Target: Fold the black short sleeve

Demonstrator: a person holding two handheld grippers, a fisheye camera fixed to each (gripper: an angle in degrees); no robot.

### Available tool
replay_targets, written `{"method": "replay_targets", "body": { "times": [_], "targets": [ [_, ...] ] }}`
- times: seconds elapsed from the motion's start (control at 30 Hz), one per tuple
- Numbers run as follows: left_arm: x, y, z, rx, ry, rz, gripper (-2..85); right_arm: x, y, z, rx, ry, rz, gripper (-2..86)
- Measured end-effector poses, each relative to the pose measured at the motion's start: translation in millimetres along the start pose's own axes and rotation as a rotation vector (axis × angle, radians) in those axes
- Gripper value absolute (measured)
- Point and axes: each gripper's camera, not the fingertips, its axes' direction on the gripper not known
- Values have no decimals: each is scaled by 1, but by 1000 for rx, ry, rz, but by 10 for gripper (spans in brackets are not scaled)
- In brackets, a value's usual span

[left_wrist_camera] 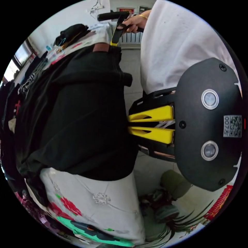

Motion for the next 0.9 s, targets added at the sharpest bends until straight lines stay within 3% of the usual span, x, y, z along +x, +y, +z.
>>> {"method": "replay_targets", "body": {
  "times": [0.13, 0.2, 0.4, 0.57, 0.73, 0.9],
  "targets": [
    [-38, 24, -17, 74, 189, 81, -4, 8, 21, -31, 65, -52, -83, 4],
    [-87, 59, -49, 184, 396, 79, -7, 13, 35, -54, 117, -101, -111, 1],
    [-222, 146, -96, 433, 703, -109, -9, 44, 64, -104, 237, -246, -104, -2],
    [-247, 157, -67, 424, 700, -156, -10, 66, 58, -73, 118, -231, -33, -3],
    [-288, 116, -47, 506, 806, -230, -10, 82, 3, -78, 168, -356, 6, -3],
    [-316, -21, -152, 703, 802, -51, -10, 38, -89, -167, 424, -412, -169, -3]
  ]
}}
